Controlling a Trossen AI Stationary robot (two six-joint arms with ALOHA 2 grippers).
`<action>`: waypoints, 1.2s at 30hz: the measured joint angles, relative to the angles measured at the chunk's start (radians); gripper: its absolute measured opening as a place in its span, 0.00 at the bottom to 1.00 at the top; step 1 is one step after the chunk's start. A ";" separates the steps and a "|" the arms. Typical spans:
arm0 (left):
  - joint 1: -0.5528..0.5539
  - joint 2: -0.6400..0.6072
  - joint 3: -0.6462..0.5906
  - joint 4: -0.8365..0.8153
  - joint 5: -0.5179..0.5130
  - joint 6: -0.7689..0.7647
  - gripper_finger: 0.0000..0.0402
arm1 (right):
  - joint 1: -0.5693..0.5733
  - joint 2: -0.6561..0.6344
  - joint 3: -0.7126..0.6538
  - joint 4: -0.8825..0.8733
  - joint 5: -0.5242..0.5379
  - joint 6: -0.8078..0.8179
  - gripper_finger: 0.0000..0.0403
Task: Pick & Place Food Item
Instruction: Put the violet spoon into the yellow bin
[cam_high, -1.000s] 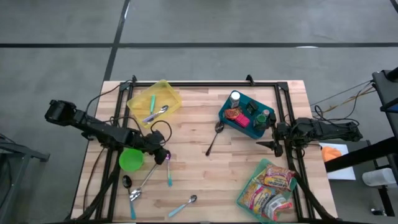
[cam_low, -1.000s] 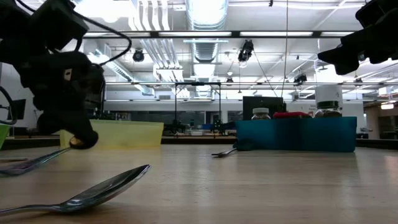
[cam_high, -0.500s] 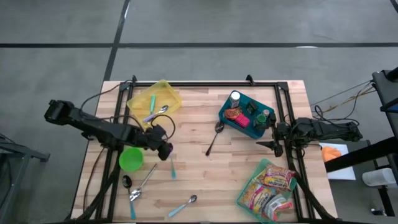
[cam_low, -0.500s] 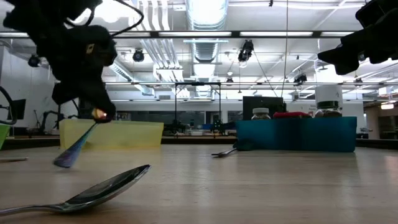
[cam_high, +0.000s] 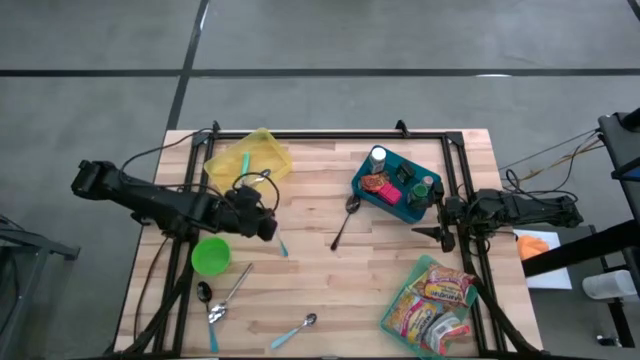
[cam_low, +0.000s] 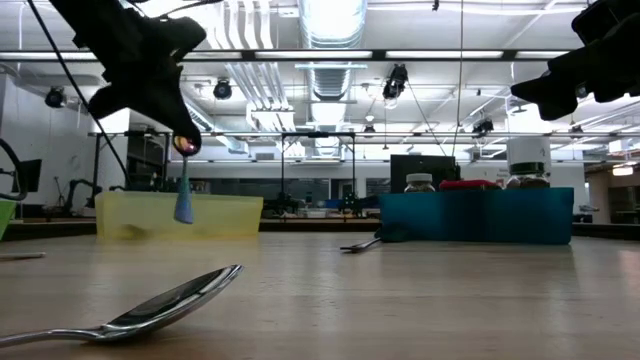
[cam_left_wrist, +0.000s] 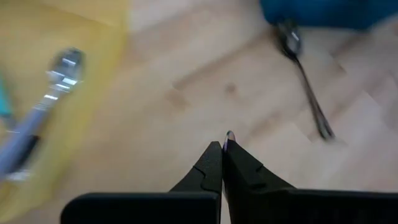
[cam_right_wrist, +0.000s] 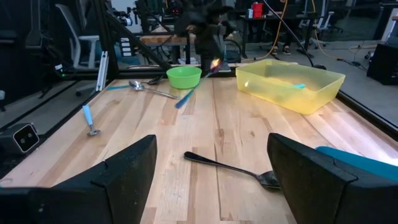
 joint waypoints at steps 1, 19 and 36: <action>0.000 0.000 0.013 -0.031 -0.030 -0.020 0.00 | 0.000 0.000 0.000 0.000 0.000 -0.001 0.75; 0.047 -0.001 0.178 -0.305 -0.623 -0.048 0.00 | 0.000 0.000 0.000 0.000 0.000 0.001 0.75; 0.318 -0.001 0.028 -0.273 -0.673 -0.168 0.00 | 0.000 0.000 0.000 0.000 0.000 -0.001 0.75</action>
